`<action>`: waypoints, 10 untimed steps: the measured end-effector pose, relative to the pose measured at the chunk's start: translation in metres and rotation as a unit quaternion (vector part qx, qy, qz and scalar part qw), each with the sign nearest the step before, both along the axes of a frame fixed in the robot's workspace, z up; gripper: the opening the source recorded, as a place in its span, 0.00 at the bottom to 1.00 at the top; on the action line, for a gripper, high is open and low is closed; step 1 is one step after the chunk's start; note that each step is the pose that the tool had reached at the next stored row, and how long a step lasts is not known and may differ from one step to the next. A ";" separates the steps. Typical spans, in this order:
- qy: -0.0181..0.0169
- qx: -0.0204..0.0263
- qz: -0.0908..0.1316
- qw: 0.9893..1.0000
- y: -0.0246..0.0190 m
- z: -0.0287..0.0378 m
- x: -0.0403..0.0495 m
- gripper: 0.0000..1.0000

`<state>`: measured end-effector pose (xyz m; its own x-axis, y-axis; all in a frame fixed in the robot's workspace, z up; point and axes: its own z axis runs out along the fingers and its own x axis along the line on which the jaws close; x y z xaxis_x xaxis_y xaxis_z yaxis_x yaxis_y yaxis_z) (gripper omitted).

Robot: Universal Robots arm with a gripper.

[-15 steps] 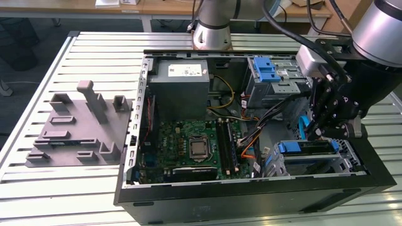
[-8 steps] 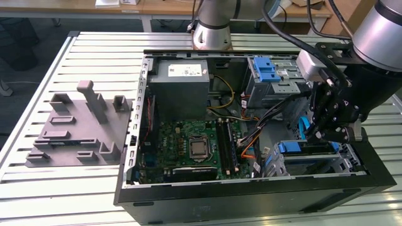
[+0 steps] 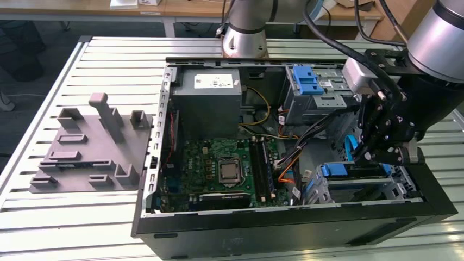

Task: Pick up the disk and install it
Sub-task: 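Insert the second disk wire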

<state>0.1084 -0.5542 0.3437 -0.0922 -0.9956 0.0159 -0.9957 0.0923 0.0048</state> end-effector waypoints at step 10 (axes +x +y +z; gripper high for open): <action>0.004 0.000 0.000 1.000 0.0000 -0.0038 0.0023 0.16</action>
<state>0.1108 -0.5542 0.3399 -0.0922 -0.9956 0.0165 -0.9956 0.0924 0.0128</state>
